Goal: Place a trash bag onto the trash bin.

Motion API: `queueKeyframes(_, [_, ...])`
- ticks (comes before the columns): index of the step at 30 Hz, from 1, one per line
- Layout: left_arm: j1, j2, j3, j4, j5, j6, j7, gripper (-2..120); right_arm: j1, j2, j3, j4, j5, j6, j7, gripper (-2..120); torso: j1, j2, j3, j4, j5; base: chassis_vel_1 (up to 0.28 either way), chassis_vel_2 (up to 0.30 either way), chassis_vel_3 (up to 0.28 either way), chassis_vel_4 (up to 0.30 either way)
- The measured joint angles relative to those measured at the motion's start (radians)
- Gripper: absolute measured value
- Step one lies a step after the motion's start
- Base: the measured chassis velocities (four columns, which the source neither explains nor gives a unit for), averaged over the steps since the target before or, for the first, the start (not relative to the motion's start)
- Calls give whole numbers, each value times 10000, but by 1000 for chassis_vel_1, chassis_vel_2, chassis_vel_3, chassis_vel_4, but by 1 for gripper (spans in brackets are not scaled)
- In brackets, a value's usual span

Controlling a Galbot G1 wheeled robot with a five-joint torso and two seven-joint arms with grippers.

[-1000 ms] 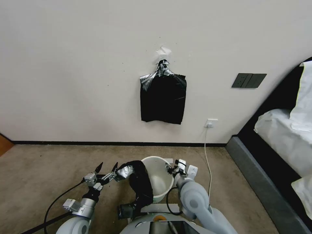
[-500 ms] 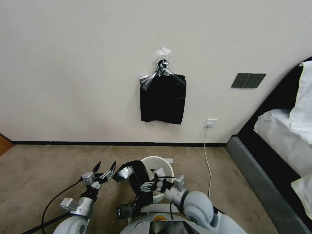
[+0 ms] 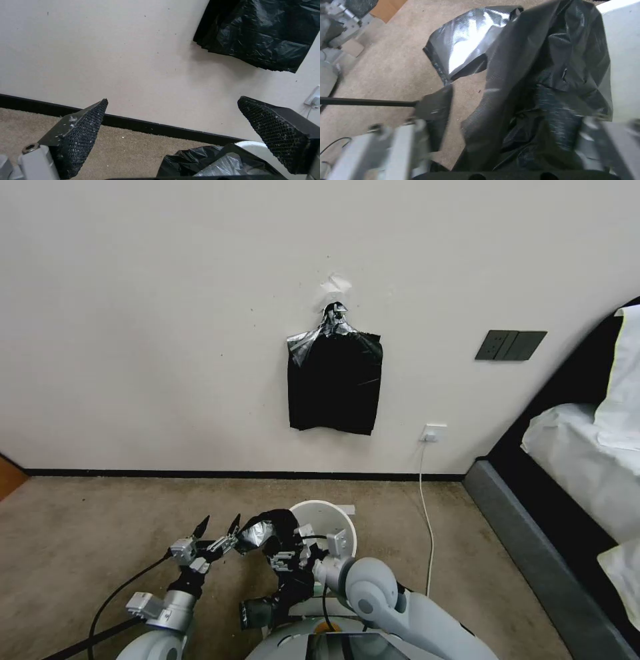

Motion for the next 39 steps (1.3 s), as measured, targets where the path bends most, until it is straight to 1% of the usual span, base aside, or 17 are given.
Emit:
queueKeyframes(3, [64, -5, 56, -9, 66, 6, 12, 100, 21, 6, -18, -37, -35, 56, 88, 43, 0, 0, 0, 0, 0, 0, 0, 0, 0])
queueKeyframes(4, [64, -5, 56, -9, 66, 6, 12, 100, 21, 6, -18, -37, -35, 56, 88, 43, 0, 0, 0, 0, 0, 0, 0, 0, 0])
queueKeyframes(9, [134, 60, 24, -101, 68, 68, 87, 100, -41, 36, -59, -93, -179, 192, 117, 24, 0, 0, 0, 0, 0, 0, 0, 0, 0])
queueKeyframes(10, [240, 90, 13, -161, 70, 161, 390, 100, -36, 74, -83, -113, -211, 273, 163, 15, 0, 0, 0, 0, 0, 0, 0, 0, 0])
queueKeyframes(12, [299, 100, 13, -181, 80, 205, 564, 100, -22, 88, -96, -123, -214, 300, 186, 14, -1, 0, 0, -1, 0, 0, 0, 0, 0])
queueKeyframes(14, [536, 139, 34, -210, 233, 394, 1201, 100, 97, 159, -164, -165, -207, 436, 325, 3, 0, 0, 0, 0, 0, 0, 0, 0, 0])
queueKeyframes(15, [536, 139, 34, -210, 233, 394, 1201, 100, 97, 159, -164, -165, -207, 436, 325, 3, 0, 0, 0, 0, 0, 0, 0, 0, 0])
queueKeyframes(18, [775, 151, 53, -210, 389, 808, 2092, 100, 355, 291, -260, -213, -52, 592, 686, 0, 0, 0, 0, 1, 0, 0, 0, 0, 0])
queueKeyframes(19, [775, 151, 53, -210, 389, 808, 2092, 100, 355, 291, -260, -213, -52, 592, 686, 0, 0, 0, 0, 1, 0, 0, 0, 0, 0])
queueKeyframes(21, [862, 151, 29, -212, 457, 979, 2561, 100, 474, 325, -270, -231, 25, 621, 840, 0, 0, 0, 0, 1, 0, 0, 0, 0, 0])
queueKeyframes(22, [956, 166, -33, -213, 548, 1218, 3048, 100, 581, 332, -271, -234, 110, 645, 989, 0, 0, 1, 0, 1, 0, 0, 0, 0, 0])
queueKeyframes(25, [997, 195, -53, -173, 646, 1368, 3206, 100, 624, 310, -259, -234, 136, 660, 1047, 0, 0, 0, 0, 1, 1, 0, 0, 0, 0])
queueKeyframes(27, [992, 219, -41, -64, 743, 1445, 3169, 100, 621, 265, -241, -198, 155, 664, 1085, 0, 0, 0, 0, 1, 1, 0, 0, 0, 0])
queueKeyframes(29, [894, 219, 154, 156, 857, 1510, 2616, 100, 520, 175, -196, -58, 156, 667, 1113, 0, 0, 0, 0, 1, 0, 0, 0, 0, 0])
queueKeyframes(30, [894, 219, 154, 156, 857, 1510, 2616, 100, 520, 175, -196, -58, 156, 667, 1113, 0, 0, 0, 0, 1, 0, 0, 0, 0, 0])
queueKeyframes(33, [643, 116, 509, 373, 897, 1673, 1987, 100, 366, 105, -135, 75, 129, 676, 1123, 0, 0, 0, 0, 1, 0, 0, 0, 0, 0])
queueKeyframes(39, [328, 12, 815, 534, 933, 1835, 1340, 98, 340, 42, -78, 143, 111, 681, 1133, 0, 0, 0, 0, 0, 1, 0, 0, 0, 0])
